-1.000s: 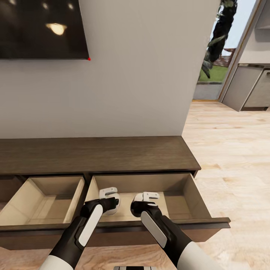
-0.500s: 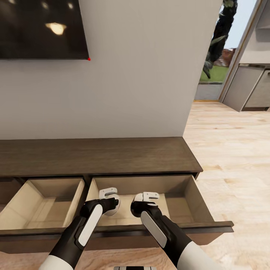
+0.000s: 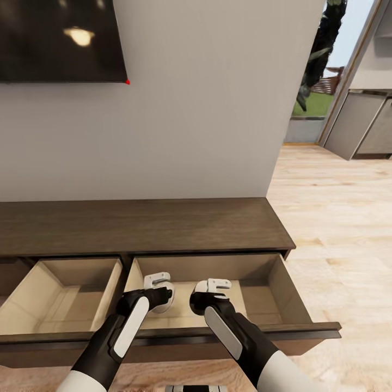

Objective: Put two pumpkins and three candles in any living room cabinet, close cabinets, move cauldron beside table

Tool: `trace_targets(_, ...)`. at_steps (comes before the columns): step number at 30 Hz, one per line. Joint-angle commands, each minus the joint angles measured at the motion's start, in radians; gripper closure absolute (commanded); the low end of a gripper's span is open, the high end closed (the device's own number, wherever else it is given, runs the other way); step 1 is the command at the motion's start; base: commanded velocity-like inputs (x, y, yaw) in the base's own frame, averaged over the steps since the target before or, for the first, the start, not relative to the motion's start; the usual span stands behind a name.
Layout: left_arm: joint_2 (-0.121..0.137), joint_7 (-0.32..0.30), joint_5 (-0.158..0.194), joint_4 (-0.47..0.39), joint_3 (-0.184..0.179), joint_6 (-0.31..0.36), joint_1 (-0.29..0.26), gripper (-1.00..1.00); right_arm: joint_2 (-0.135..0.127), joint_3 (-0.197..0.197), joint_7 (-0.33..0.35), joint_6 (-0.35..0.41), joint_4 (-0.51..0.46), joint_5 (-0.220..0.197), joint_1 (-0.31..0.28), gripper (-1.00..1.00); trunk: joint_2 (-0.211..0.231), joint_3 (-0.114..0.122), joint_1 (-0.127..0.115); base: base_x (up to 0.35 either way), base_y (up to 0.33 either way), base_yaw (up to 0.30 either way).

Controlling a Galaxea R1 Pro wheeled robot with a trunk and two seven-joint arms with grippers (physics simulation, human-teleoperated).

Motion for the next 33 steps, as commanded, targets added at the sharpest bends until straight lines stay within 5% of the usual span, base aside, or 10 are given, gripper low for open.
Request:
trace_targets(1, 0.0, 0.01, 0.01, -0.001, -0.001, 0.003, -0.001, 1.0, 0.0, 0.003, -0.008, 0.002, -0.001, -0.007, -0.001, 1.0, 0.0, -0.001, 0.0, 0.0, 0.0, 0.0)
trace_targets(9, -0.001, 0.01, 0.01, -0.001, -0.002, 0.005, -0.001, 1.0, 0.0, 0.003, -0.008, 0.002, -0.001, -0.006, -0.001, 1.0, -0.002, -0.028, 0.003, 0.0, 0.0, 0.0)
trace_targets(21, -0.001, 0.01, 0.009, -0.001, -0.003, 0.005, -0.001, 1.0, 0.0, 0.003, -0.008, 0.002, -0.001, -0.006, -0.001, 1.0, -0.002, -0.028, 0.003, 0.0, 0.0, 0.0)
trace_targets(22, -0.001, 0.01, 0.009, -0.001, -0.003, 0.005, -0.001, -1.0, 0.0, 0.003, -0.008, 0.002, -0.001, -0.007, -0.001, 1.0, -0.002, -0.028, 0.003, 0.0, 0.0, 0.0)
trace_targets(23, -0.001, 0.01, 0.009, -0.001, -0.003, 0.005, -0.001, -1.0, 0.0, 0.003, -0.008, 0.002, -0.001, -0.007, -0.001, -1.0, -0.002, -0.028, 0.003, 0.0, 0.0, 0.0)
trace_targets(33, -0.001, 0.01, 0.009, -0.004, -0.003, 0.005, -0.001, -1.0, 0.0, 0.003, -0.008, 0.002, -0.001, -0.01, -0.001, -1.0, -0.002, -0.028, 0.003, 0.0, 0.0, 0.0)
